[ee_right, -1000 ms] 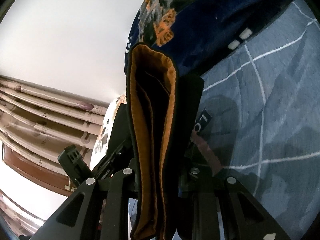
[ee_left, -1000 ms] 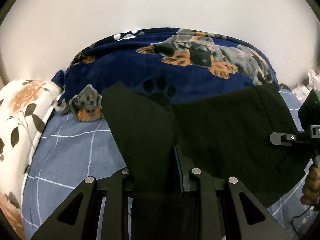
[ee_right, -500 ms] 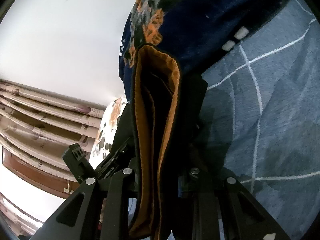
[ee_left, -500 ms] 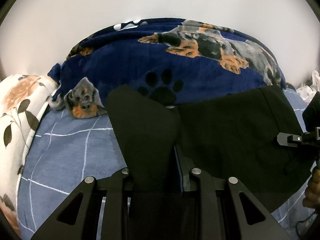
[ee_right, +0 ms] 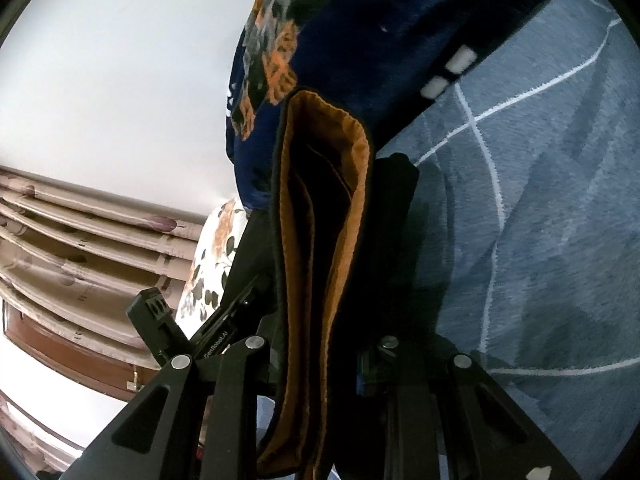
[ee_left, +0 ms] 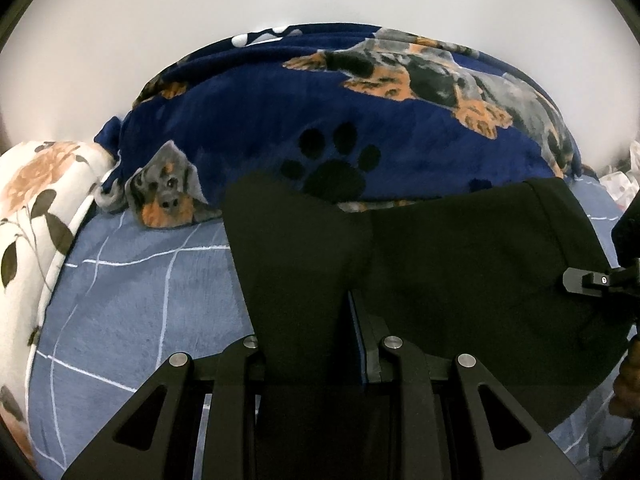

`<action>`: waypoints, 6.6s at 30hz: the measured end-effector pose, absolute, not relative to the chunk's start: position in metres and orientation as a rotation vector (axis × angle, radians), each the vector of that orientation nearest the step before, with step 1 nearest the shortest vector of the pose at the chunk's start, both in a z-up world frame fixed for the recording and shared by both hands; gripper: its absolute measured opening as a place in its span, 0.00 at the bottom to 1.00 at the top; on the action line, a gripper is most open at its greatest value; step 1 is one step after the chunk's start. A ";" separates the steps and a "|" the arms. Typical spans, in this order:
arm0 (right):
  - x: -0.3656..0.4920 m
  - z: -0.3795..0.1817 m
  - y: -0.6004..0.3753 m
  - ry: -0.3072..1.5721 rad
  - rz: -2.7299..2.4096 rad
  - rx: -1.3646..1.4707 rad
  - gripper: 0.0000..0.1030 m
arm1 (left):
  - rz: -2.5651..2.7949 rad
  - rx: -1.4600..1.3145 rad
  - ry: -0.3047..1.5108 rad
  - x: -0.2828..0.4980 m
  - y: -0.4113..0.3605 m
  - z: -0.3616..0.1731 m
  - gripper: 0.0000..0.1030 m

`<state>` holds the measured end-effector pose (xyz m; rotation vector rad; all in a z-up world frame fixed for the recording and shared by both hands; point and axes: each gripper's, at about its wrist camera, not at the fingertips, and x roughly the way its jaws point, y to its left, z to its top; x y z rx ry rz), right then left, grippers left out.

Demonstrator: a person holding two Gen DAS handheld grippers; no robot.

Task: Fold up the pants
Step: 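Lower the folded black trousers onto the sheet below the dog-print blanket with both grippers, then press the folded trousers flat against the sheet with both grippers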

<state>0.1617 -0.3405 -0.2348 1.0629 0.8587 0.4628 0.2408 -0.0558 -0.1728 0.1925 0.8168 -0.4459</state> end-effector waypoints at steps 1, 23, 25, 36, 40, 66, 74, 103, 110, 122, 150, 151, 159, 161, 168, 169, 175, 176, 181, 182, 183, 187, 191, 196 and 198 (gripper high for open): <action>0.161 -0.235 -0.341 0.864 0.455 1.054 0.21 | -0.445 0.191 0.817 0.241 -0.055 -0.174 0.25; 0.162 -0.241 -0.334 0.887 0.371 0.923 0.21 | -0.400 0.148 0.777 0.242 -0.040 -0.202 0.43; 0.162 -0.240 -0.332 0.888 0.364 0.910 0.21 | -0.394 0.136 0.782 0.243 -0.038 -0.202 0.46; 0.162 -0.238 -0.326 0.872 0.317 0.847 0.23 | -0.370 0.094 0.790 0.246 -0.031 -0.205 0.57; 0.161 -0.237 -0.324 0.866 0.305 0.832 0.24 | -0.364 0.083 0.795 0.247 -0.028 -0.206 0.58; 0.160 -0.232 -0.318 0.841 0.246 0.767 0.28 | -0.345 0.081 0.798 0.246 -0.028 -0.207 0.62; 0.160 -0.227 -0.310 0.835 0.204 0.704 0.30 | -0.341 0.086 0.796 0.247 -0.028 -0.206 0.62; 0.157 -0.209 -0.261 0.831 0.009 0.305 0.57 | -0.336 0.089 0.795 0.246 -0.028 -0.207 0.63; 0.159 -0.210 -0.256 0.839 0.008 0.283 0.61 | -0.332 0.094 0.793 0.247 -0.026 -0.207 0.63; 0.161 -0.210 -0.253 0.844 0.011 0.271 0.66 | -0.330 0.098 0.792 0.248 -0.025 -0.207 0.63; 0.161 -0.212 -0.250 0.849 0.010 0.261 0.73 | -0.319 0.102 0.790 0.247 -0.025 -0.205 0.63; 0.161 -0.212 -0.250 0.849 0.010 0.262 0.73 | -0.319 0.103 0.790 0.247 -0.026 -0.206 0.63; 0.161 -0.212 -0.250 0.850 0.009 0.259 0.75 | -0.318 0.103 0.790 0.247 -0.026 -0.206 0.64; 0.161 -0.212 -0.251 0.850 0.009 0.259 0.76 | -0.318 0.103 0.790 0.247 -0.026 -0.206 0.64; 0.161 -0.214 -0.250 0.852 0.010 0.256 0.77 | -0.317 0.104 0.789 0.247 -0.026 -0.205 0.64; 0.161 -0.213 -0.250 0.852 0.009 0.256 0.77 | -0.317 0.104 0.789 0.248 -0.025 -0.205 0.64; 0.162 -0.213 -0.250 0.852 0.010 0.255 0.77 | -0.315 0.106 0.789 0.247 -0.026 -0.205 0.64; 0.161 -0.213 -0.250 0.852 0.009 0.255 0.78 | -0.315 0.105 0.789 0.247 -0.026 -0.205 0.64; 0.162 -0.213 -0.250 0.852 0.009 0.254 0.78 | -0.314 0.105 0.789 0.246 -0.027 -0.206 0.64; 0.161 -0.213 -0.250 0.853 0.008 0.253 0.78 | -0.314 0.106 0.789 0.247 -0.026 -0.205 0.64; 0.163 -0.214 -0.250 0.853 0.009 0.252 0.78 | -0.314 0.106 0.789 0.246 -0.027 -0.206 0.64; 0.162 -0.215 -0.251 0.854 0.006 0.247 0.79 | -0.313 0.106 0.788 0.246 -0.027 -0.206 0.64; 0.163 -0.215 -0.252 0.855 0.003 0.244 0.80 | -0.313 0.106 0.788 0.246 -0.027 -0.206 0.64; 0.166 -0.215 -0.251 0.860 -0.002 0.238 0.84 | -0.311 0.108 0.787 0.247 -0.027 -0.206 0.64; 0.165 -0.215 -0.251 0.862 -0.003 0.238 0.85 | -0.307 0.114 0.785 0.249 -0.025 -0.205 0.65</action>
